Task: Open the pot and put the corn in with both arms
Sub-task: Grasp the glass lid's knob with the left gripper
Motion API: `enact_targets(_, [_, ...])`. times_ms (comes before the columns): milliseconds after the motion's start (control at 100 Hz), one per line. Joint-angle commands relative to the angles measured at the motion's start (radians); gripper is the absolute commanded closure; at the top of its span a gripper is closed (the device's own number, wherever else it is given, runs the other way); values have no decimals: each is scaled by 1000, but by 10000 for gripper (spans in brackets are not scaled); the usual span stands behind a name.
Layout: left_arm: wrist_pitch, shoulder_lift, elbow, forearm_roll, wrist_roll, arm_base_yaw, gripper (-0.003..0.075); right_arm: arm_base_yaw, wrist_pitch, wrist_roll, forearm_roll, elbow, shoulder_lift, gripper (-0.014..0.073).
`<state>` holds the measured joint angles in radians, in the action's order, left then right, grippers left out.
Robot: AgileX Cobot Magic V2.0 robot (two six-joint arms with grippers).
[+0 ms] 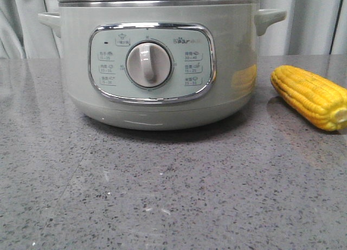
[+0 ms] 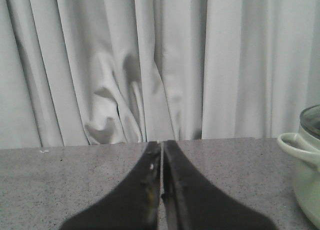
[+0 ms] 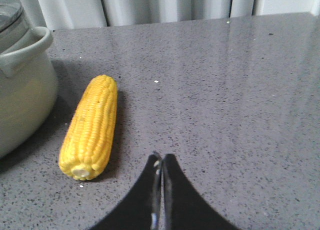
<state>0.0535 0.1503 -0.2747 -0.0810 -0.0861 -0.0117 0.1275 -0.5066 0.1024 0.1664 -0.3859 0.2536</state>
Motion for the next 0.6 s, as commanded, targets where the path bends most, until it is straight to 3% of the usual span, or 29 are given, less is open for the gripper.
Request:
enact_targets(0, [-84,24,-34,1,10,1,668,5,86,3,15,-40,36,657])
enact_targets(150, [-89,24,-34,-4,10,1,346,5,82,3,17,-30,38,657])
enact_targets(220, [-117,28,-34,-31,10,1,247,5,75,3,17,-27,38,657])
enact_targets(440, [-164,68,-44,-76,10,-1,228,5,81,3,17,-27,38,657])
enact_targets(590, [-196,193,-83,-76,12,-62,228,5,84,3,17,-27,38,657])
